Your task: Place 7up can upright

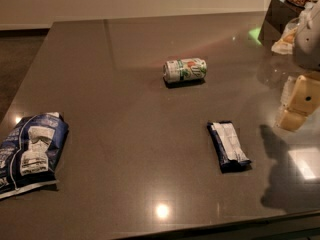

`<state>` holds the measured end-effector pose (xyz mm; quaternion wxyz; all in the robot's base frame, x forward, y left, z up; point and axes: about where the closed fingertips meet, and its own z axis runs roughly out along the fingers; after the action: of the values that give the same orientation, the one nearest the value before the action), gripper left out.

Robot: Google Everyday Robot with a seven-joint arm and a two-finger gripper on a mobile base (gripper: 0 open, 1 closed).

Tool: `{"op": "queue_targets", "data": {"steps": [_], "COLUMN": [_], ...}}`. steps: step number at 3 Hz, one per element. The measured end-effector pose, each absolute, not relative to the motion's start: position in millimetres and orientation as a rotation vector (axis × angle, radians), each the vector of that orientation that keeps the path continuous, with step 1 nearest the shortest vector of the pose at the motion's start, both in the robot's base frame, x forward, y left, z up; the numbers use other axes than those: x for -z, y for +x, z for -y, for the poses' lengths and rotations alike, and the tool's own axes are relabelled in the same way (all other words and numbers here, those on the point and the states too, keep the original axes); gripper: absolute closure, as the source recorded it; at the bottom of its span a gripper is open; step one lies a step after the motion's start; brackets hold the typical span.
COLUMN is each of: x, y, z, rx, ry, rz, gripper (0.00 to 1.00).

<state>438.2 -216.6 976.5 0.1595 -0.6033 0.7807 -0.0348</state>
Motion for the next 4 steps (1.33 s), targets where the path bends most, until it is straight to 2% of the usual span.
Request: {"op": "queue_targets", "data": {"steps": [2,4], "x": [-976,-968], "y": [458,534], "z": [208,195], "rx": [0.059,-0.055], "ry": [-1.727,-1.752], "rz": [-2.22,-2.138], "gripper": [0.0,0.0]}}
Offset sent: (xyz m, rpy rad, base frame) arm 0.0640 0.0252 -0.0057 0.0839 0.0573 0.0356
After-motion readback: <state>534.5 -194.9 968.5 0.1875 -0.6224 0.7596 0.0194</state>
